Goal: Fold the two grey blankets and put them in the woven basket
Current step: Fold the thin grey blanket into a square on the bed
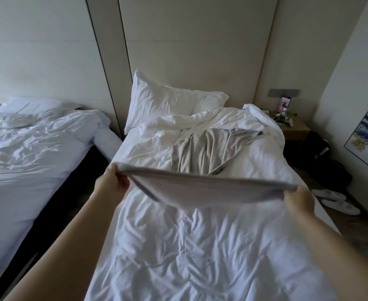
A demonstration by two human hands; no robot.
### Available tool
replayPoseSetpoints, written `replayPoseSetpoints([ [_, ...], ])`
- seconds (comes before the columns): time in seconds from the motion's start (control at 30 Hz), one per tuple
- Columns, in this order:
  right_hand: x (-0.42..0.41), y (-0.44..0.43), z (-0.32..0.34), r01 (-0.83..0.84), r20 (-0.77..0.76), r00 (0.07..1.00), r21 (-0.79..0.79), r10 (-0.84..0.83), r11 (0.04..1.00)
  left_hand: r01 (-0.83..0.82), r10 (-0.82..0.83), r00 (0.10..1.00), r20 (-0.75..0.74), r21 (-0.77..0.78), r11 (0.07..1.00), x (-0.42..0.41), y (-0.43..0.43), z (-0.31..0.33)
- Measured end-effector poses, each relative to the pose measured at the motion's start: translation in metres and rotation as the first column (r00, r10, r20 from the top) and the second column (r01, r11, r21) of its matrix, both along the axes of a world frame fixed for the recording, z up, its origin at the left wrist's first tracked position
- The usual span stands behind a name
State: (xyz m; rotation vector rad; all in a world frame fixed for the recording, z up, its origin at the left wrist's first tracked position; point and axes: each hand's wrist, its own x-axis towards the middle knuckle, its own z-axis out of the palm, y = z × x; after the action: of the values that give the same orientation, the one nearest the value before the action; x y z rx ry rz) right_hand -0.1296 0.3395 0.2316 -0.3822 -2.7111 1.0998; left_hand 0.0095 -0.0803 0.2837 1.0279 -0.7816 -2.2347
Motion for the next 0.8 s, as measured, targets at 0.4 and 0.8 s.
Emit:
replayPoseSetpoints([
  [0.4,0.097,0.046,-0.131,-0.436,0.331,0.879,0.266,0.343,0.860,0.418,-0.056,0.628,0.776,-0.276,0.866,0.073,0.012,-0.171],
  [0.8,0.164,0.056,-0.202,0.049,0.740,0.665,-0.182,0.104,0.982,0.685,-0.339,0.121,0.933,0.169,0.709,0.161,0.052,-0.277],
])
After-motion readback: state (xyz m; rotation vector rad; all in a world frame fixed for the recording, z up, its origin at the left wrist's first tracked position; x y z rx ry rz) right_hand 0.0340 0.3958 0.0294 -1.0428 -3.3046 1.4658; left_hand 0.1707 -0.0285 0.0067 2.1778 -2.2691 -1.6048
